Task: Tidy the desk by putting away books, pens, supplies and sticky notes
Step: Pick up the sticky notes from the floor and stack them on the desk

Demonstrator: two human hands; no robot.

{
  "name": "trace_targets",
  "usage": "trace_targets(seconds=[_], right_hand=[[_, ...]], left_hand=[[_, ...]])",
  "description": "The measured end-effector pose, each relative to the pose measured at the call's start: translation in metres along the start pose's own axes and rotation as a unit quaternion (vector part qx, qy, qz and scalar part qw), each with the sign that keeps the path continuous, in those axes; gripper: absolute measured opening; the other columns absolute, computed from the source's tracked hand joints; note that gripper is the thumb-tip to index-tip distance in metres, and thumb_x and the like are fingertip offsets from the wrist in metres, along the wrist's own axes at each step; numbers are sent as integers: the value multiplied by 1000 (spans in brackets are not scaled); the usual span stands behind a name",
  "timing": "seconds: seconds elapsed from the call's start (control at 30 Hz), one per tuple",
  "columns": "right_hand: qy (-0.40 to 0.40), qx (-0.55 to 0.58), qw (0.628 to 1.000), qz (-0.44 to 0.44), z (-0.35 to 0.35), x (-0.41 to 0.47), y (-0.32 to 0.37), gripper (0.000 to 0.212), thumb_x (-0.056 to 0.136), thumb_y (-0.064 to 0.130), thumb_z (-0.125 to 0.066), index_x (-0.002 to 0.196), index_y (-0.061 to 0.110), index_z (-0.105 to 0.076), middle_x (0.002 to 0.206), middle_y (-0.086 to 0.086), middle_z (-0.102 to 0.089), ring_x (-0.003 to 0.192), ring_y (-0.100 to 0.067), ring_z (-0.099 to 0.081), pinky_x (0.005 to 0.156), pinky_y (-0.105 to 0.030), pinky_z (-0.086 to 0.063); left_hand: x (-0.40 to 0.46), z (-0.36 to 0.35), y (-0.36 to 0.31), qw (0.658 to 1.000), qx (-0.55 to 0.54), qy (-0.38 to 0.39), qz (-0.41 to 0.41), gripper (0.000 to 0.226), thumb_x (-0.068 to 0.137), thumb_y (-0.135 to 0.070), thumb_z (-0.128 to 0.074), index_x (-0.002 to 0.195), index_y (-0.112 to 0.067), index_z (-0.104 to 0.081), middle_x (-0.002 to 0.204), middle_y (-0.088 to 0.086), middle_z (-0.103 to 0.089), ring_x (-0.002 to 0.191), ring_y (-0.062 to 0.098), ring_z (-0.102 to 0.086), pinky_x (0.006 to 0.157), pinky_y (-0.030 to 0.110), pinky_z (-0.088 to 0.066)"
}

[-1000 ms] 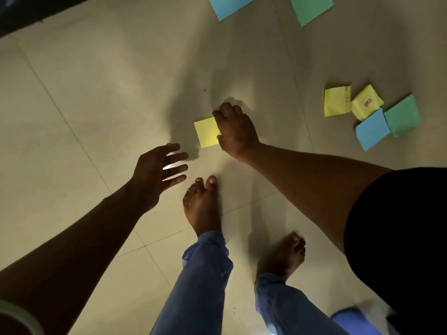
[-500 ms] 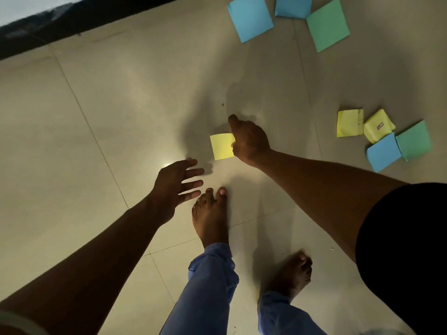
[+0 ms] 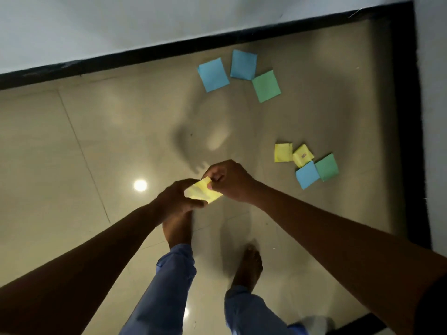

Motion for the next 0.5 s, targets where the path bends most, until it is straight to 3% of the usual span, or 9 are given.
trace_targets(seconds=[0.07, 0.13, 0.27, 0.4, 0.5], right_hand=[[1, 20, 1000, 8, 17, -18, 10, 21, 79, 5, -79, 97, 15, -79, 87, 1, -76, 83, -12, -71, 82, -33, -58], [-16, 34, 999, 12, 34, -29, 13, 20, 76, 6, -83, 92, 17, -77, 84, 2, -76, 81, -12, -72, 82, -36, -61], [-58, 60, 996, 12, 60, -26, -7, 19, 76, 5, -84, 89, 15, -76, 79, 3, -75, 74, -8, -70, 78, -35, -59], [-46, 96, 994, 13, 75, -13, -43, 21, 77, 3, -84, 94, 12, -77, 77, 8, -72, 70, 2, -65, 72, -21, -55], [-59, 116, 991, -4, 86, 1, -82, 27, 75, 7, -85, 97, 19, -75, 89, -1, -76, 86, -13, -72, 82, -31, -59]], left_hand=[[-8, -14, -20, 1000, 6, 26, -3, 25, 84, -23, -82, 104, -29, -67, 98, -4, -70, 91, 18, -67, 80, 22, -53], [-11, -19, -41, 998, -22, 61, -8, 19, 91, -13, -75, 89, -27, -62, 89, -3, -68, 82, 12, -66, 71, 14, -51], [6, -25, -67, 997, -42, 68, -6, 16, 90, -16, -75, 103, -19, -68, 109, 11, -73, 101, 27, -72, 87, 40, -62], [37, -39, -78, 997, -51, 45, -37, 13, 96, -11, -68, 107, -15, -72, 109, 12, -72, 100, 24, -69, 88, 42, -61], [60, -59, -80, 996, -80, 19, -24, 13, 98, -8, -65, 110, -11, -70, 109, 16, -70, 99, 26, -68, 93, 50, -58]])
Point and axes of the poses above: each hand's wrist, its own x-axis towards the middle knuckle, its own z-axis out of the back of the hand, y = z × x, the point moved 2 cm from there along x, towards the middle knuckle
